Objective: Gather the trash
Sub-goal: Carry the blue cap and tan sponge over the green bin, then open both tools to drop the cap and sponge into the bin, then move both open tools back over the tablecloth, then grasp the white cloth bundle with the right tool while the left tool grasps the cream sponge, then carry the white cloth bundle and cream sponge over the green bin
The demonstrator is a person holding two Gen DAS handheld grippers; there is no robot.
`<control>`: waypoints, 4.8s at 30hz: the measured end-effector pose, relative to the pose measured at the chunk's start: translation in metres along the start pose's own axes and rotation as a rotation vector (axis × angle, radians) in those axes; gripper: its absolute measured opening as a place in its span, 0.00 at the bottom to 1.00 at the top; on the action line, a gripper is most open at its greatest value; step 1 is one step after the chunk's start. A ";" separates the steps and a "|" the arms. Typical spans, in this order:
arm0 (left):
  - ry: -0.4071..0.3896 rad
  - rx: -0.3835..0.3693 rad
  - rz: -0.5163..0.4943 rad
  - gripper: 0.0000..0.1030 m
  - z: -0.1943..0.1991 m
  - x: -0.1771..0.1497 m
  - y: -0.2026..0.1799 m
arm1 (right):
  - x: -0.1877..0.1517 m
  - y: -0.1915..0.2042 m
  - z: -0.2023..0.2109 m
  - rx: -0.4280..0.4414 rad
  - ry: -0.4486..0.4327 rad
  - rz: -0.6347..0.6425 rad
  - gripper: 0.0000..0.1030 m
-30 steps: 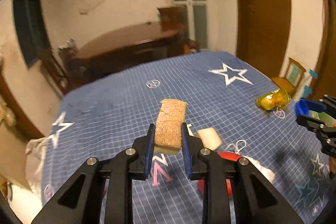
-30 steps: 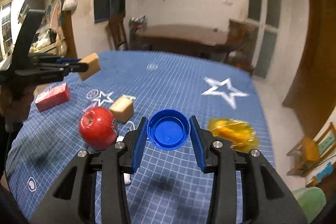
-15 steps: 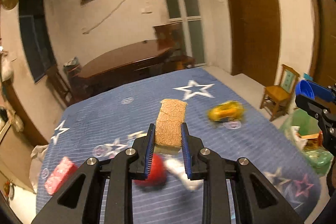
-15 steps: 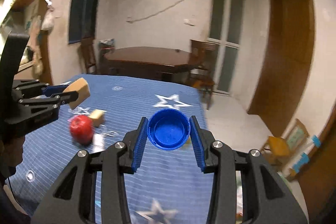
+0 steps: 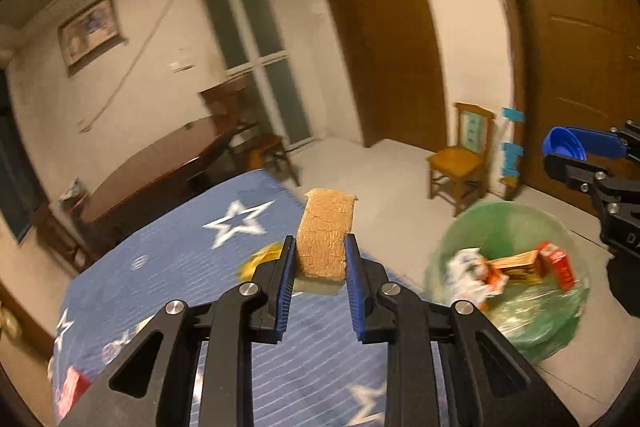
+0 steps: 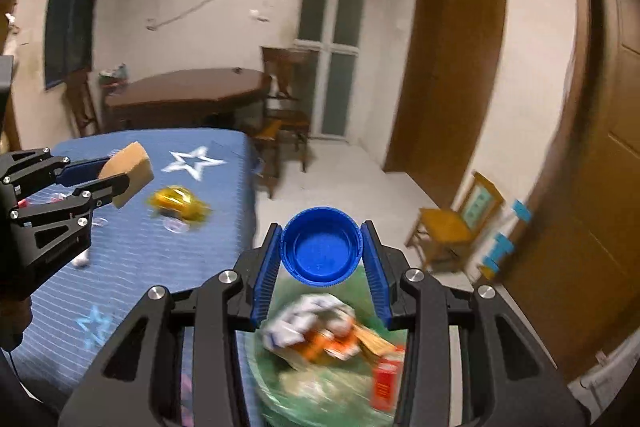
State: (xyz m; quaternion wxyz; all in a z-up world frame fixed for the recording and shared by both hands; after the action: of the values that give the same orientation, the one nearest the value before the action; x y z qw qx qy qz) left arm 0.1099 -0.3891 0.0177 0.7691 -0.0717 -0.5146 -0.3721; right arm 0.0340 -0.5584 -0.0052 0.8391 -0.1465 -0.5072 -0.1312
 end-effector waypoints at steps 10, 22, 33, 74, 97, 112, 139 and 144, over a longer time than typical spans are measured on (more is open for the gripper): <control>0.022 -0.143 -0.077 0.25 -0.044 0.019 -0.106 | -0.035 -0.071 -0.010 -0.089 0.090 -0.074 0.37; 0.113 -0.226 -0.104 0.25 -0.081 -0.012 -0.140 | -0.069 -0.088 -0.024 -0.074 0.162 -0.113 0.37; 0.168 -0.298 -0.109 0.41 -0.095 -0.024 -0.152 | -0.070 -0.085 -0.040 -0.017 0.196 -0.128 0.53; 0.572 0.025 0.428 0.57 -0.100 -0.157 0.310 | -0.034 0.290 -0.035 0.685 0.165 0.209 0.55; 0.699 0.017 0.469 0.32 -0.165 -0.226 0.329 | -0.078 0.387 -0.098 0.709 0.373 0.234 0.22; 0.350 0.071 0.379 0.31 -0.070 -0.092 0.299 | -0.006 0.286 -0.040 0.591 0.120 0.107 0.22; 0.052 0.042 0.159 0.32 0.002 -0.041 0.052 | 0.035 0.067 0.045 0.098 -0.257 -0.109 0.23; 0.050 -0.032 0.110 0.32 -0.010 -0.035 0.004 | 0.019 0.028 0.043 0.042 -0.212 -0.144 0.23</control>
State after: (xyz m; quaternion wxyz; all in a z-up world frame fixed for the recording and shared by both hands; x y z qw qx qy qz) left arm 0.1134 -0.3737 -0.0157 0.7998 -0.1028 -0.4844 -0.3392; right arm 0.0173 -0.5179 0.0274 0.7721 -0.1052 -0.6048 -0.1644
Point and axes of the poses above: each gripper's, at about its wrist camera, not at the fingertips, and z roughly against the way its jaws point, y to its left, x to its top, the point moved 10 cm from there along -z, roughly the way its jaws point, and after that the axes turned 4 degrees about -y, right-handed, at the moved point
